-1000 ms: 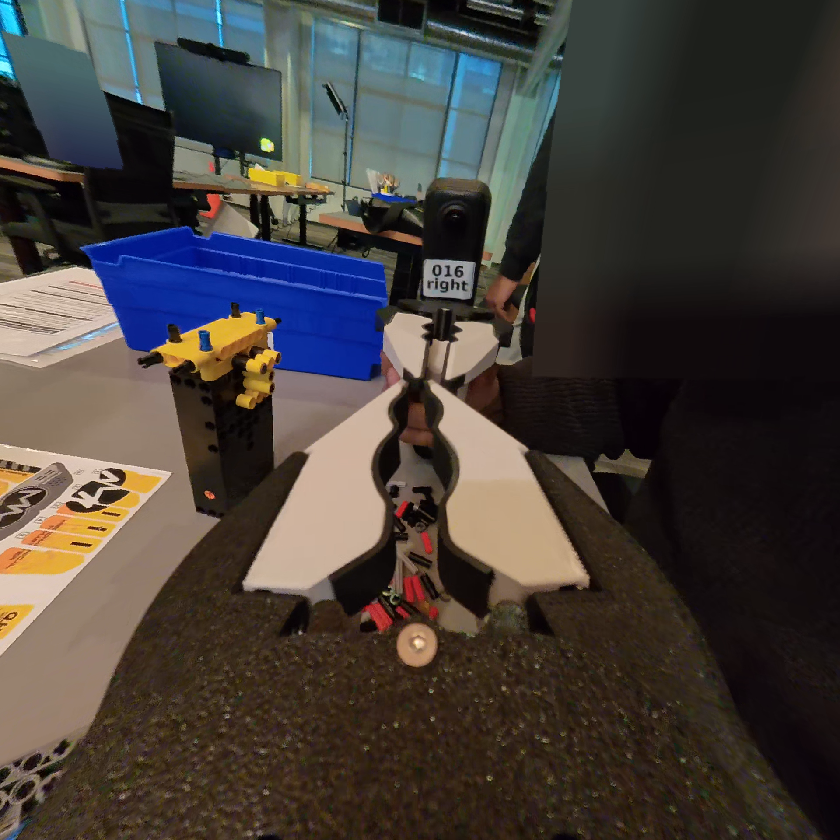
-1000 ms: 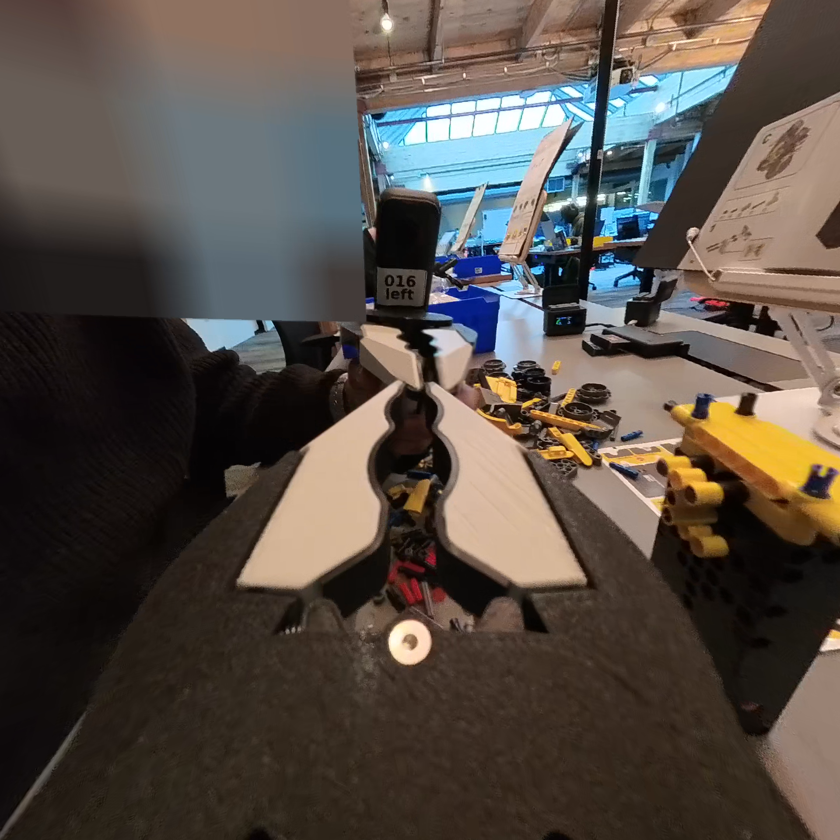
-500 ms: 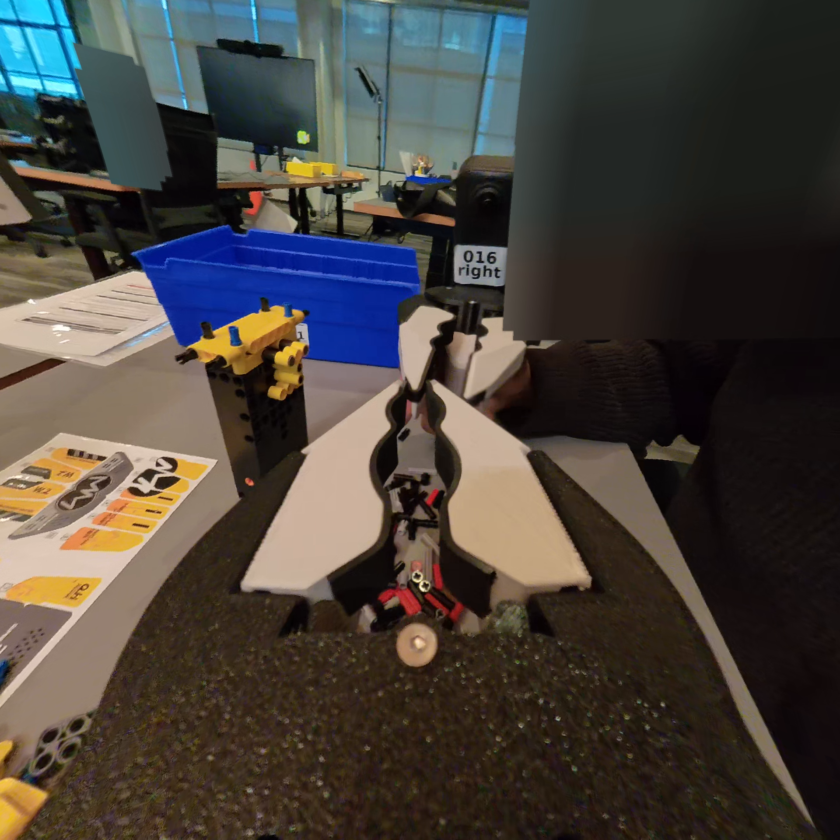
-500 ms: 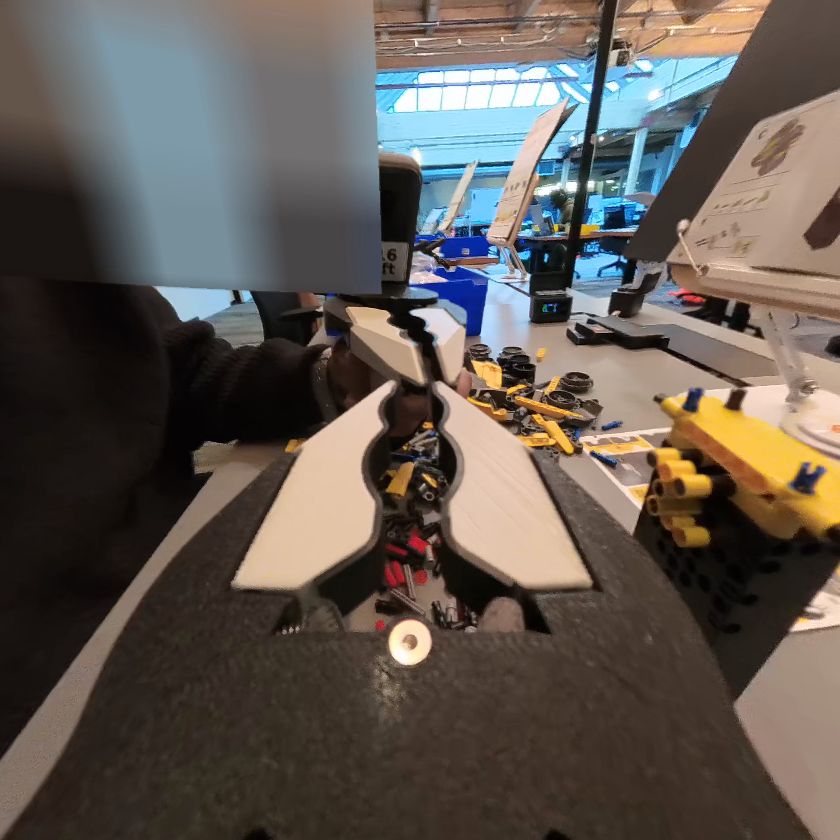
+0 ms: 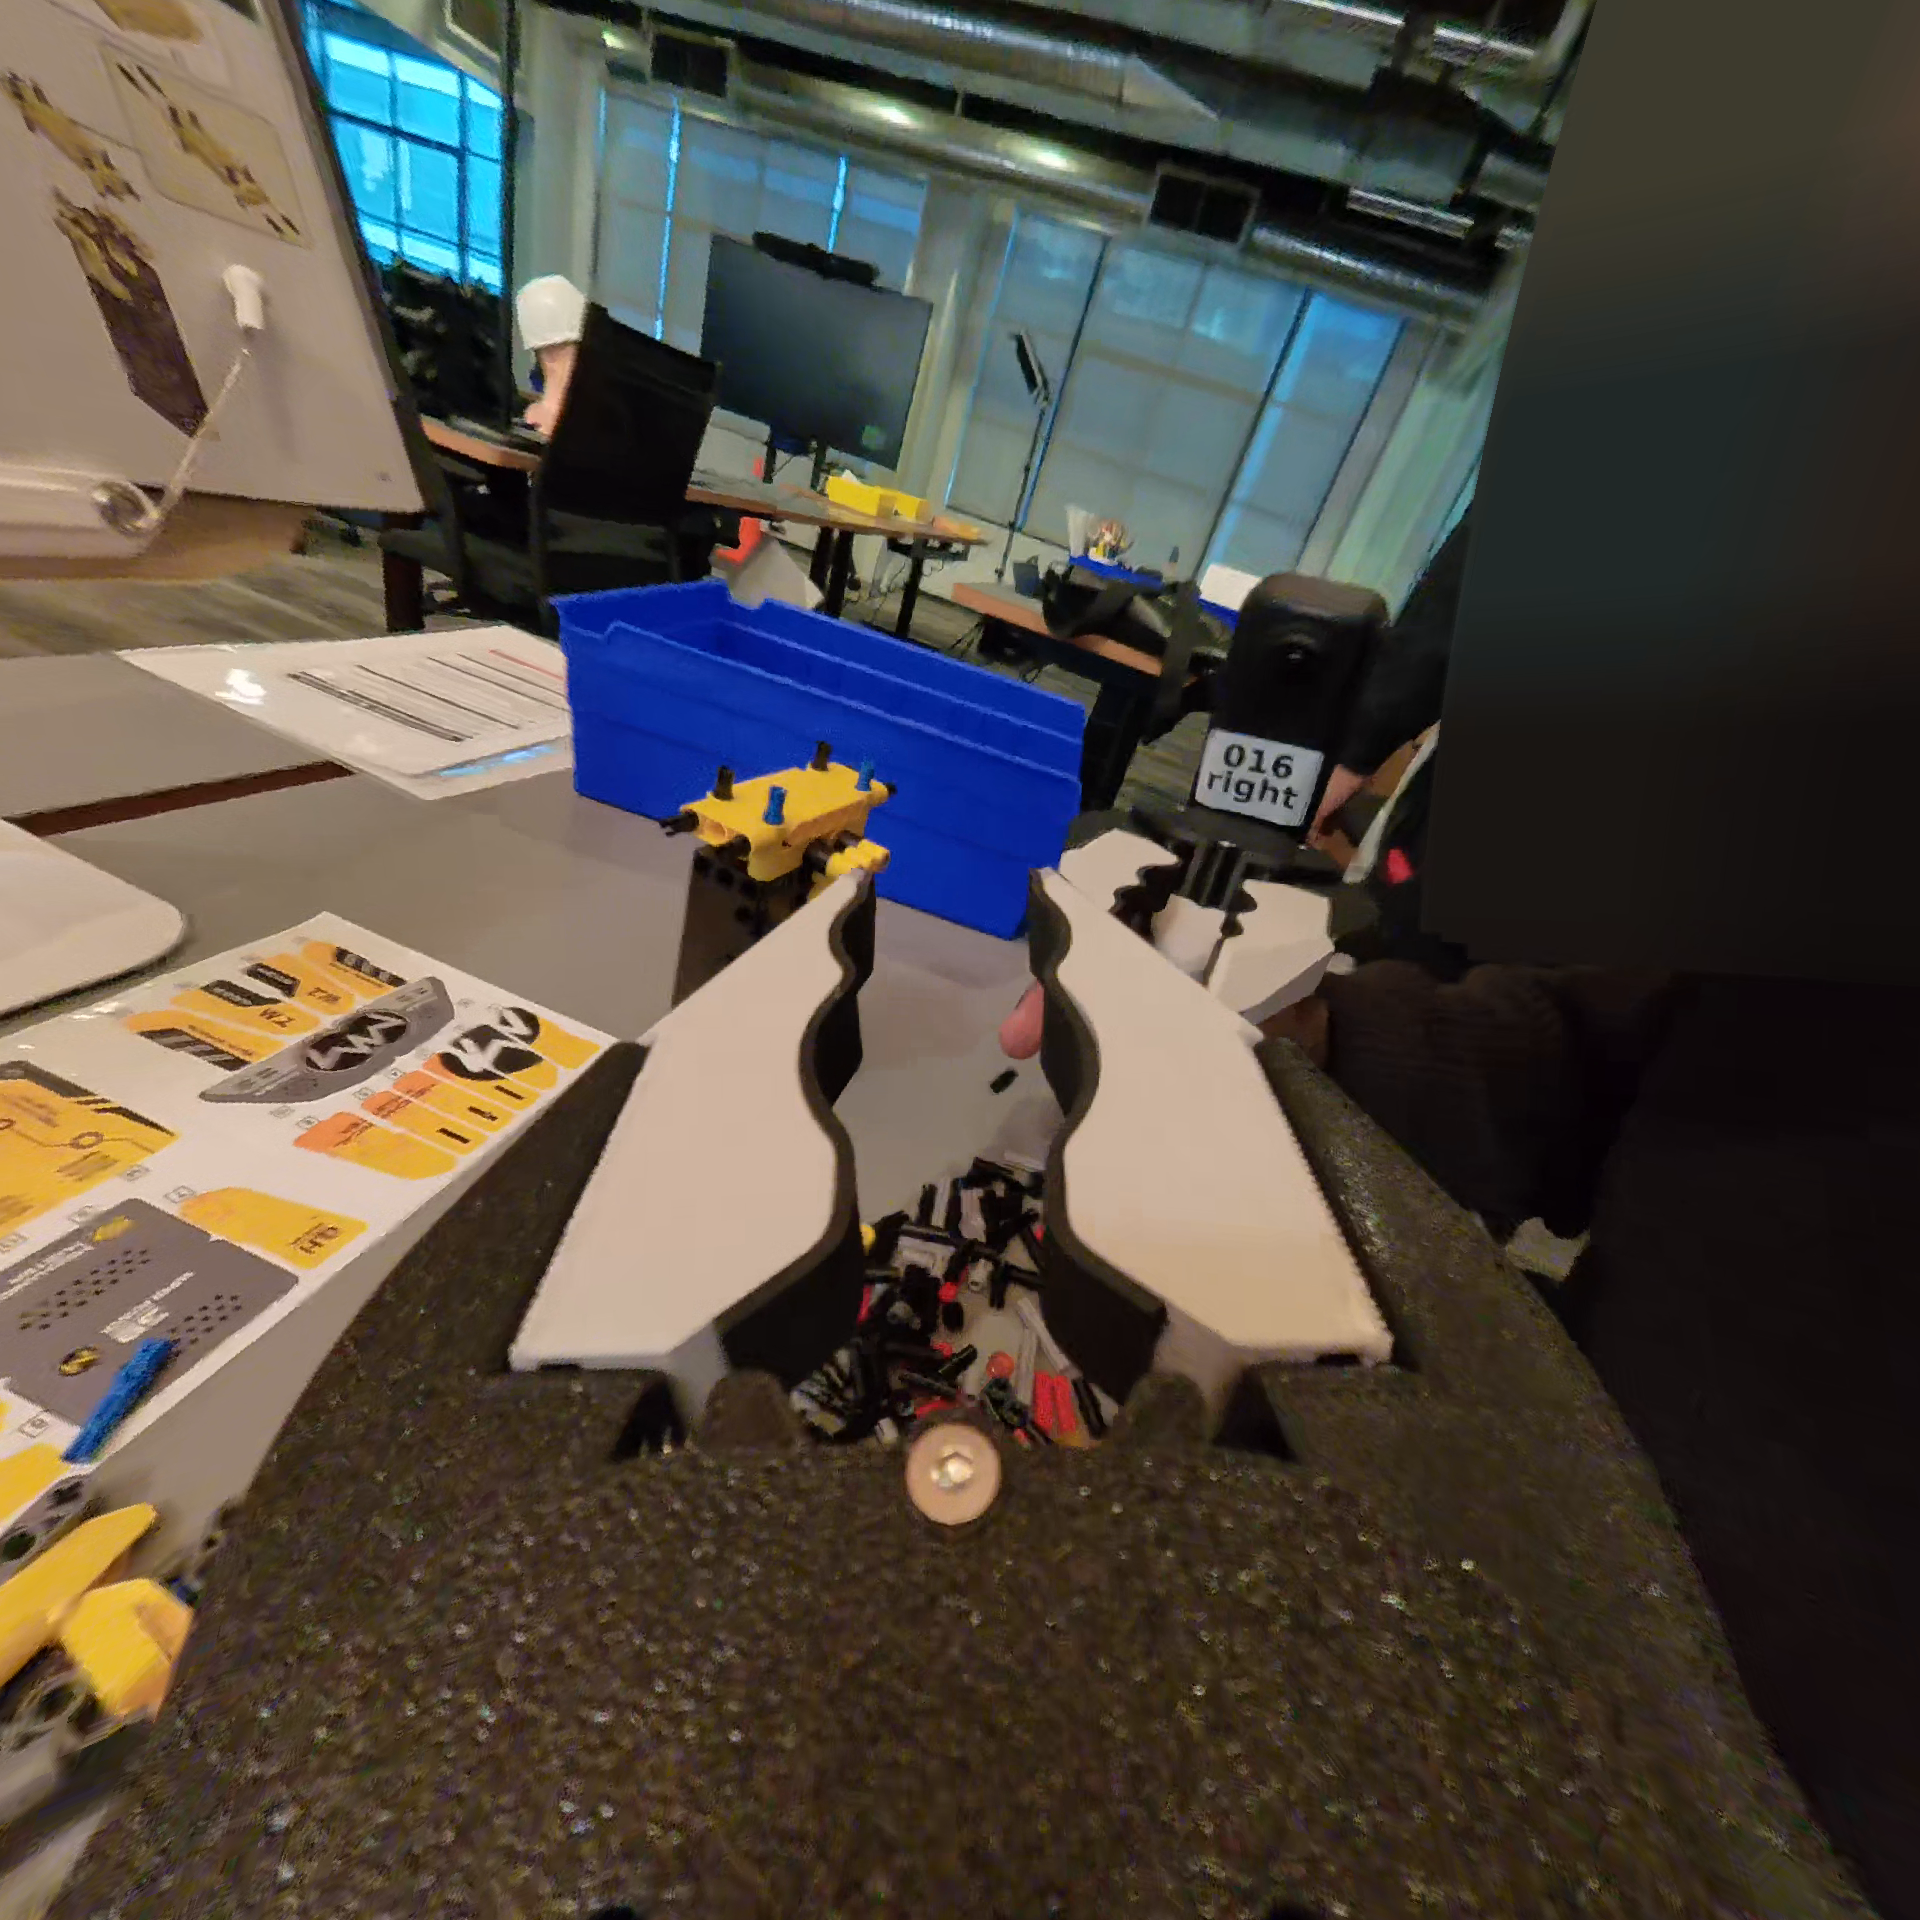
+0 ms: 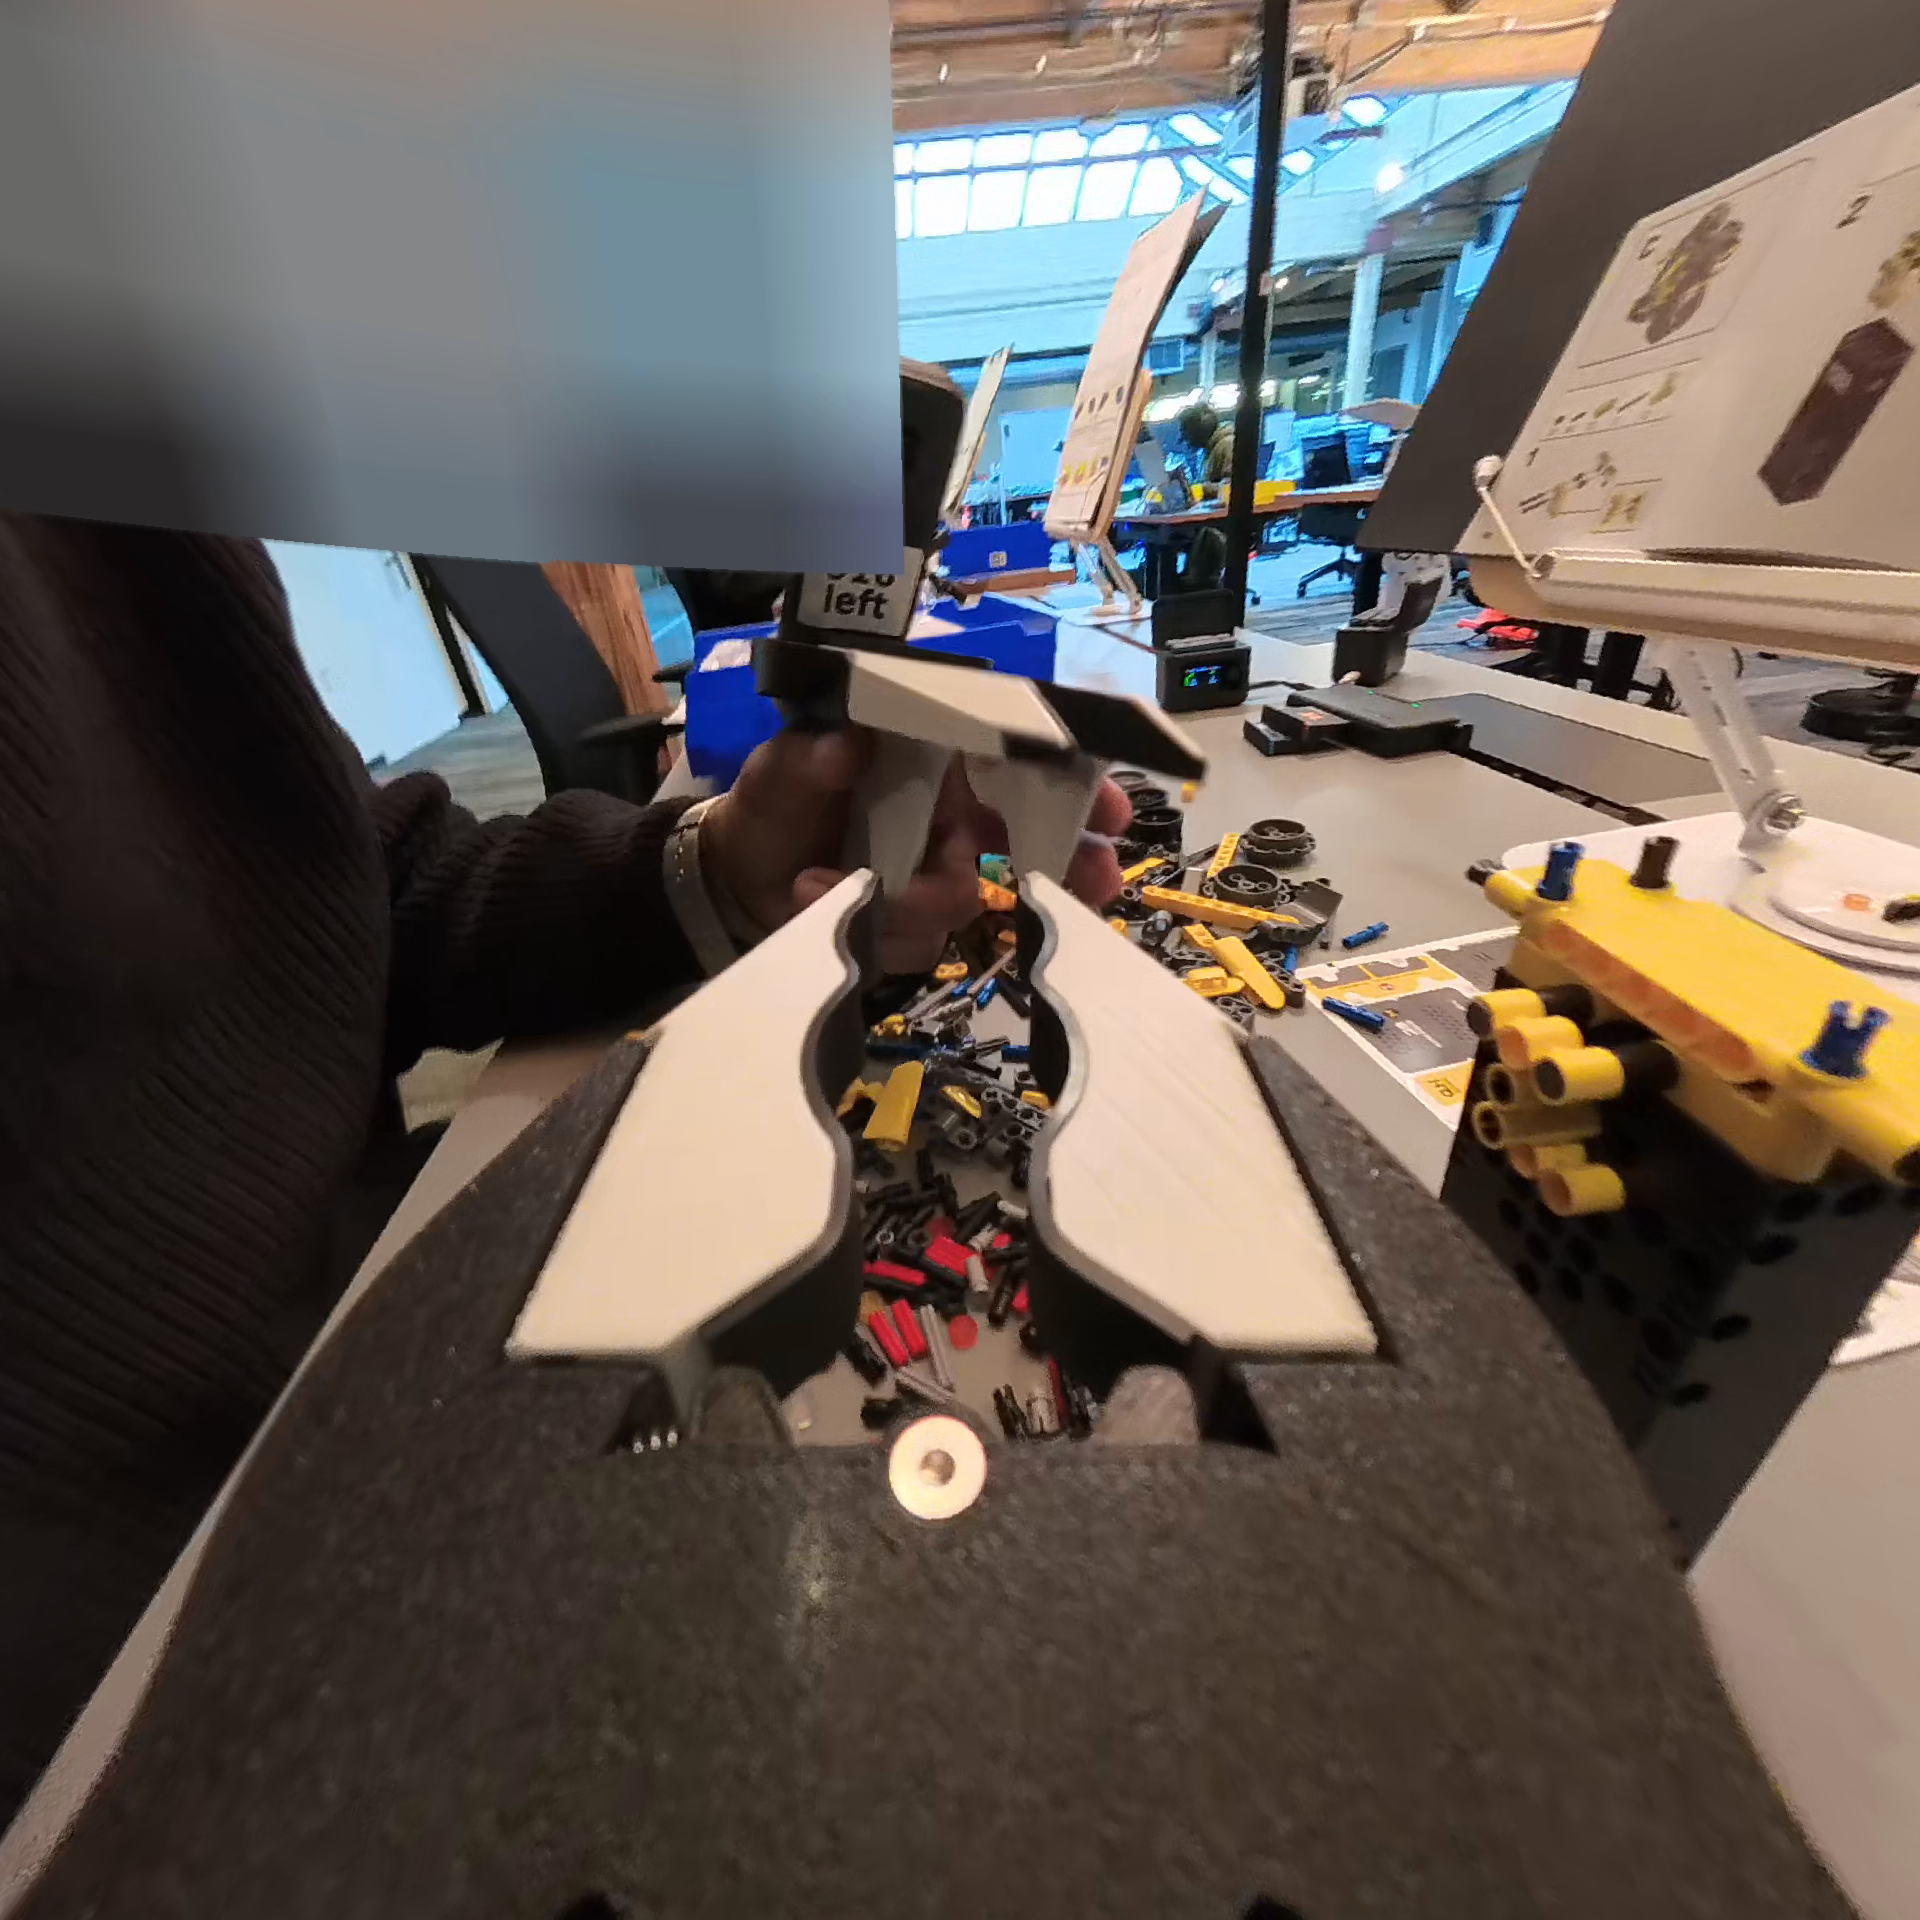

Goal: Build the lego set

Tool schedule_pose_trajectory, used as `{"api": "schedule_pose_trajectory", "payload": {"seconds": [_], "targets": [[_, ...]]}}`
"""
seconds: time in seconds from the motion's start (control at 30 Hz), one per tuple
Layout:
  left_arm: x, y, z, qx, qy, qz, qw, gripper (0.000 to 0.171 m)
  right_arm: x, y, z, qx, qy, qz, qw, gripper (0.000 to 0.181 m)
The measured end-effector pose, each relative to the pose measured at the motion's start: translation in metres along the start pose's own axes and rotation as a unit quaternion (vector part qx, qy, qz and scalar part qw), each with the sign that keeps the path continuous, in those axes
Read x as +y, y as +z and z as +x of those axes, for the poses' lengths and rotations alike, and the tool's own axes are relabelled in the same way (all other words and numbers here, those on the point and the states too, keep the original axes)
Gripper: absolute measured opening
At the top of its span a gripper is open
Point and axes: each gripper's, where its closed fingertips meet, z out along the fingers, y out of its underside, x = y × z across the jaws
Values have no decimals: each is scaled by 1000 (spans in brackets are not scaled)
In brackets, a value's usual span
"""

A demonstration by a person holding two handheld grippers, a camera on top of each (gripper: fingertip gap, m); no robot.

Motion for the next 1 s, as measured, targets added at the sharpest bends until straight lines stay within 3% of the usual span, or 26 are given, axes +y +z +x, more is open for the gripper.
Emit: {"api": "schedule_pose_trajectory", "payload": {"seconds": [0.17, 0.47, 0.7, 0.9, 1.0], "targets": [[-15, -9, -13, -56, 42, 37, 997, 29, 6, -3, 12, 23, 2, -14, 1000, 25], [2, -3, -18, -51, 35, 10, 998, 28, 18, -2, 20, 32, 12, -29, 999, 24], [-3, -2, -10, -29, -6, 30, 999, 28, 20, 0, 24, 58, -12, -41, 997, 24], [-3, 2, 2, -26, 30, 33, 999, 28, 10, -6, 32, 76, 5, -13, 997, 24], [3, 4, 1, -18, 12, 32, 999, 28, 7, -9, 37, 83, 18, -2, 996, 24]]}}
